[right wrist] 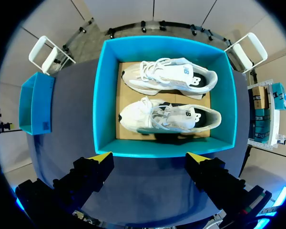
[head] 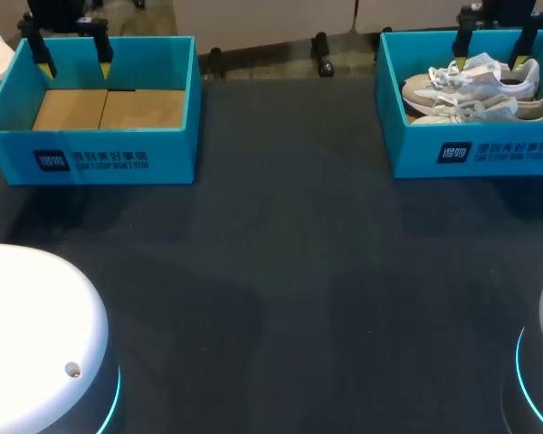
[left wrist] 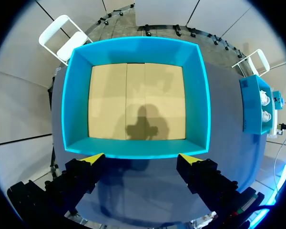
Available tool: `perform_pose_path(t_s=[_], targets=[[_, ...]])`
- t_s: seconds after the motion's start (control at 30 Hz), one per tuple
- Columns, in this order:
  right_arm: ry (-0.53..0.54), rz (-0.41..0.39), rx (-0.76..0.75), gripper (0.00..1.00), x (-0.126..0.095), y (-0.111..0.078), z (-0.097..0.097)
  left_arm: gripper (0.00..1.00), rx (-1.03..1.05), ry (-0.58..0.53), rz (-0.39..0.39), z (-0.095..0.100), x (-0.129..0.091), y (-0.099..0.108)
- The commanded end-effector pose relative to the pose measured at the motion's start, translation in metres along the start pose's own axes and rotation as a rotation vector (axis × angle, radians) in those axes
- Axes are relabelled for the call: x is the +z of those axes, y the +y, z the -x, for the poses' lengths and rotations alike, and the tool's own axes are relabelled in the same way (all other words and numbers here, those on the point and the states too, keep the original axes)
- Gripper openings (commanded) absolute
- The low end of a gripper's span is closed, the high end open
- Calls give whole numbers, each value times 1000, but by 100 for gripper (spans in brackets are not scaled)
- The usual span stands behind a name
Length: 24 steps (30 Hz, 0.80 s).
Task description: Take the shoe out of the shoebox, open the shoe tongue, remove and reinsert the insole, then place the shoe into the shoebox
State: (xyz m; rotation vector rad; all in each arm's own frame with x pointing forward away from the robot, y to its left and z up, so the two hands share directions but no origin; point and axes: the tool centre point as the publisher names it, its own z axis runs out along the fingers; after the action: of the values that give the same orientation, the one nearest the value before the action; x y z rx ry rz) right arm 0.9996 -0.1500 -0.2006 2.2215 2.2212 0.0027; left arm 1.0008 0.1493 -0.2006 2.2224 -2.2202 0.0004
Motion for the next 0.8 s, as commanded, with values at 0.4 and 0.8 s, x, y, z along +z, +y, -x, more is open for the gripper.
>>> perform_pose_path(t_s=[0.4,0.8], targets=[[0,0,0,100,0,0,0,100,0,0,0,0,0,0],[-12,0,25,100,2,1,10,100,0,0,0,0,0,0]])
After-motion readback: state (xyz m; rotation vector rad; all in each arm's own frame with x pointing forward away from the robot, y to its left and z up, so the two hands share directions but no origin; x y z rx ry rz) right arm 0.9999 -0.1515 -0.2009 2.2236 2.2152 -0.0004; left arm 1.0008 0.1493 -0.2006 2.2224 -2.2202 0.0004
